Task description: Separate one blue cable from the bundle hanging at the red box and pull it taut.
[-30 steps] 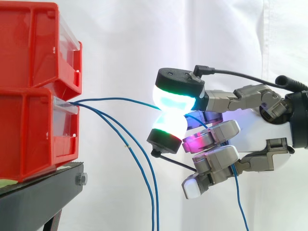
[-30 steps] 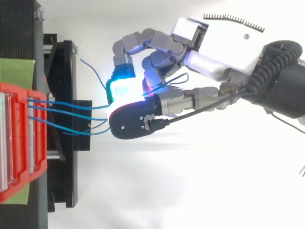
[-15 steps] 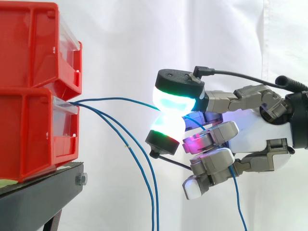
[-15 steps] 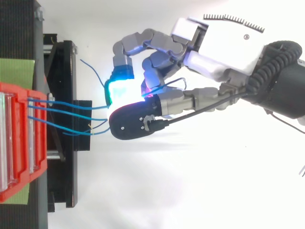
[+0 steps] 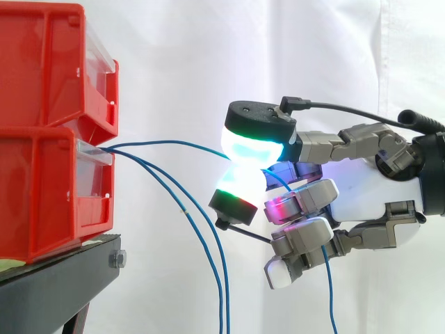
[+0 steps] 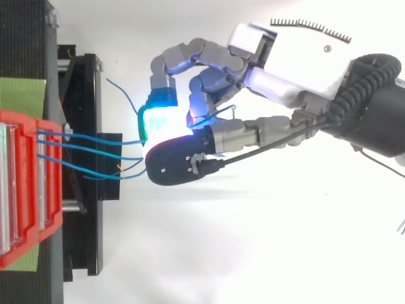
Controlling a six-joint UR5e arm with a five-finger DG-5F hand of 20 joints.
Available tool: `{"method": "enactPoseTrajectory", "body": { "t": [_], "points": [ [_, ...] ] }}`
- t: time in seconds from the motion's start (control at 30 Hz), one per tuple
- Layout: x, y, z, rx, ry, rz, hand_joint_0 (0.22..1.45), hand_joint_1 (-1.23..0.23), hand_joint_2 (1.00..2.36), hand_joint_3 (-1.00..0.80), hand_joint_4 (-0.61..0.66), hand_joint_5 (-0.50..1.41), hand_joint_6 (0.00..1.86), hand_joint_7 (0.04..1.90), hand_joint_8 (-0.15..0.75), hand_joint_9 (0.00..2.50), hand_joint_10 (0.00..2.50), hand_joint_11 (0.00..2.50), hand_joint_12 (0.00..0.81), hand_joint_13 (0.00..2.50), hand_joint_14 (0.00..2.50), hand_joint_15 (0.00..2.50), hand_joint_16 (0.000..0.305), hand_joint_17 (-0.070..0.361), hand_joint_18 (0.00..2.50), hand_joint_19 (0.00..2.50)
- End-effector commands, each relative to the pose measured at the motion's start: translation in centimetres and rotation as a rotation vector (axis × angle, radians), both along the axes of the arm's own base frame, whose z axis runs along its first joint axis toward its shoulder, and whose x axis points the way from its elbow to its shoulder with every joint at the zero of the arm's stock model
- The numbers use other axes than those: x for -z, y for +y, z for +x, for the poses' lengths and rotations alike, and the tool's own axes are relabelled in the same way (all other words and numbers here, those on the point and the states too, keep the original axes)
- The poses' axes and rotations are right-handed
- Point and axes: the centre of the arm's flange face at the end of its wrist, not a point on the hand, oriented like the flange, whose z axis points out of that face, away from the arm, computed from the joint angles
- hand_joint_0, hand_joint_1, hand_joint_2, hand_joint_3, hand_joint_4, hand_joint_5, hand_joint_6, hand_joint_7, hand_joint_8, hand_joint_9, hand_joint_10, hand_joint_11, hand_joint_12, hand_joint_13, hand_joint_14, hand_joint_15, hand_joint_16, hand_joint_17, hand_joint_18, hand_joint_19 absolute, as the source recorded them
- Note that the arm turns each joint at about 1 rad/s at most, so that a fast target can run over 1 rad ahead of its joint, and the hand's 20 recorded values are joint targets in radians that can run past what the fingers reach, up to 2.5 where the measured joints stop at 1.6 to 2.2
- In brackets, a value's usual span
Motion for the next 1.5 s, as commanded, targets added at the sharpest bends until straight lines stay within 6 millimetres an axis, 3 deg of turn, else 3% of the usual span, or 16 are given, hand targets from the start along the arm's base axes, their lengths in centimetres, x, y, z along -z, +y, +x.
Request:
{"method": "enactPoseTrajectory", "body": {
  "t": [0.0, 0.13, 0.37, 0.77, 1.47],
  "points": [
    [0.01, 0.0, 0.0, 0.0, 0.0, 0.0, 0.6, -0.71, 1.02, -0.18, 0.0, -0.15, 0.88, 1.2, 0.229, 0.8, 1.29, 1.26, 0.309, 1.04, 0.53, 1.37, 0.051, 0.114, 0.77, 0.76],
    [0.01, 0.0, 0.0, 0.0, 0.0, 0.0, 0.6, -0.72, 1.02, -0.17, 0.0, -0.15, 0.89, 1.15, 0.238, 0.81, 1.26, 1.27, 0.313, 1.05, 0.47, 1.4, 0.051, 0.114, 0.76, 0.77],
    [0.08, -0.01, -0.03, 0.0, 0.002, 0.0, 0.59, -0.72, 1.02, -0.16, -0.01, -0.15, 0.89, 1.13, 0.239, 0.84, 0.95, 1.42, 0.327, 1.08, 0.0, 1.58, 0.049, 0.111, 0.66, 0.74],
    [0.08, -0.01, -0.03, 0.0, 0.002, 0.0, 0.59, -0.72, 1.02, -0.16, -0.01, -0.15, 0.89, 1.14, 0.243, 0.86, 0.83, 1.43, 0.332, 1.06, 0.0, 1.54, 0.049, 0.111, 0.64, 0.75],
    [0.15, -0.01, -0.07, 0.0, 0.003, -0.001, 0.59, -0.73, 1.02, -0.15, -0.01, -0.15, 0.9, 1.14, 0.247, 0.88, 0.82, 1.42, 0.338, 1.08, 0.0, 1.54, 0.051, 0.115, 0.66, 0.75]
  ]
}}
